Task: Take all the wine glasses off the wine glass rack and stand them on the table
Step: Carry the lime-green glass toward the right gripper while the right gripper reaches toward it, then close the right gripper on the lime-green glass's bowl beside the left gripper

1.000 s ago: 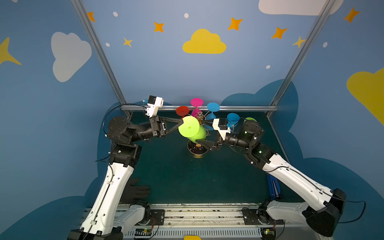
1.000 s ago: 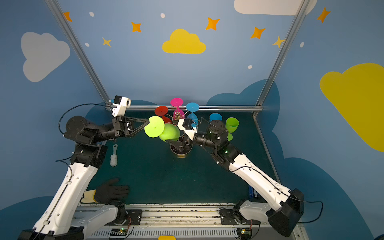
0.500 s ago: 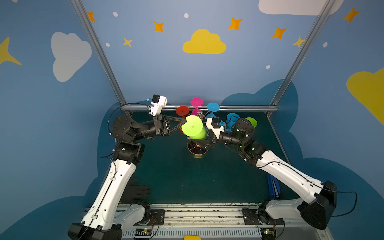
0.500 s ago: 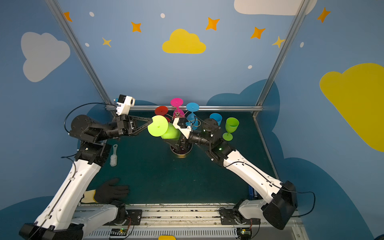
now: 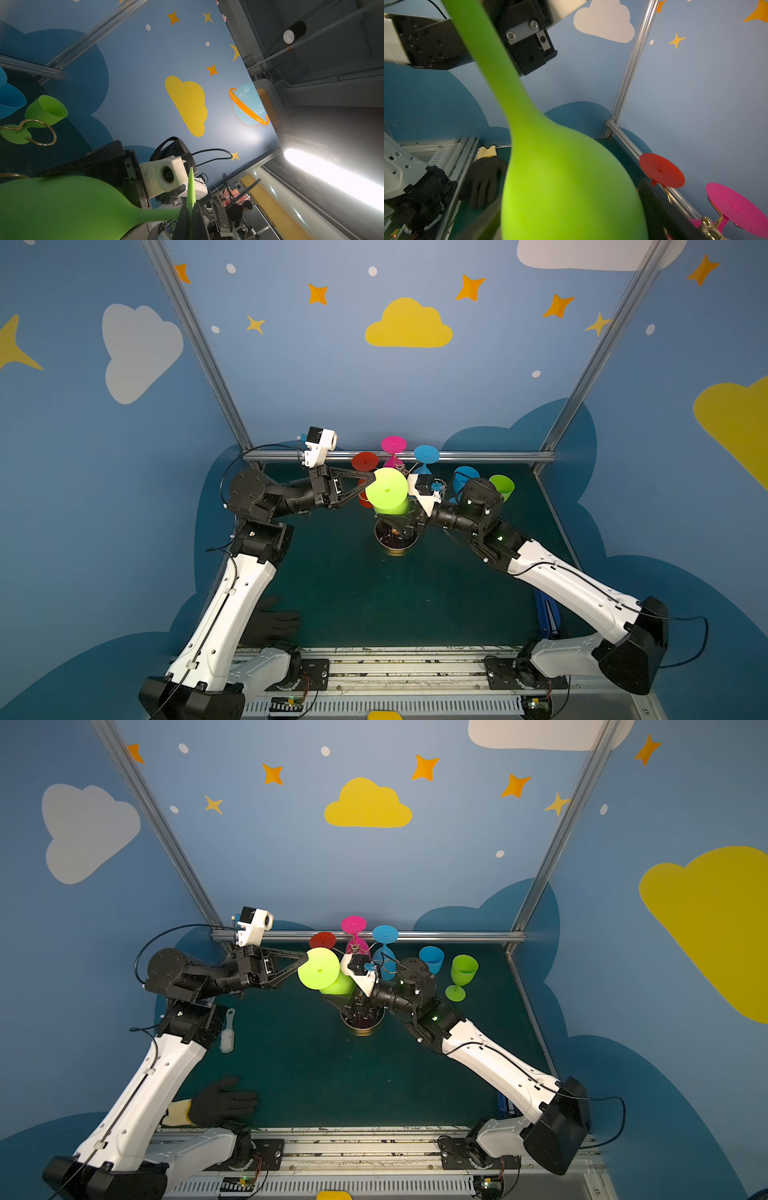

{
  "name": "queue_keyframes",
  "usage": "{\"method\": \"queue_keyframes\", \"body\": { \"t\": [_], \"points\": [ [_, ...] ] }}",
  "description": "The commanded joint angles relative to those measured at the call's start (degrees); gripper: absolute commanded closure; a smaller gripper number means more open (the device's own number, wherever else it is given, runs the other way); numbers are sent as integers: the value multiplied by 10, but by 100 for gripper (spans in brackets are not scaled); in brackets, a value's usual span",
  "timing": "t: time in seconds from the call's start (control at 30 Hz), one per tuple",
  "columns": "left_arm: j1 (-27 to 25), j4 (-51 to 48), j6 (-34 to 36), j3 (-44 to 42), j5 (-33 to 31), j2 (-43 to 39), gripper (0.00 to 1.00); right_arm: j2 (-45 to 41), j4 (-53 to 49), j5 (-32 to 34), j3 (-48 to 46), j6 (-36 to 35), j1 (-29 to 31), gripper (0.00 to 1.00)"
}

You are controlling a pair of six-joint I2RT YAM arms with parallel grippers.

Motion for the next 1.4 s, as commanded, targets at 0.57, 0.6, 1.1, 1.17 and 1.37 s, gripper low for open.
{"method": "queue_keyframes", "body": {
  "t": [0.57,0.6,1.1,1.17,1.37],
  "points": [
    [-6,-2,48,17,-40,-5,94,-68,-49,43,-20,30,17,63],
    [-6,-10,57,18,-44,-7,89,-72,-58,44,-19,33,17,66],
    [-6,-127,249,32,-122,-35,48,-114,-166,80,-16,74,15,95],
    [-6,-190,352,31,-181,-47,42,-126,-209,91,-6,83,16,98],
    [-12,-95,577,-35,-264,-49,39,-170,-321,148,8,110,13,100]
  ]
}}
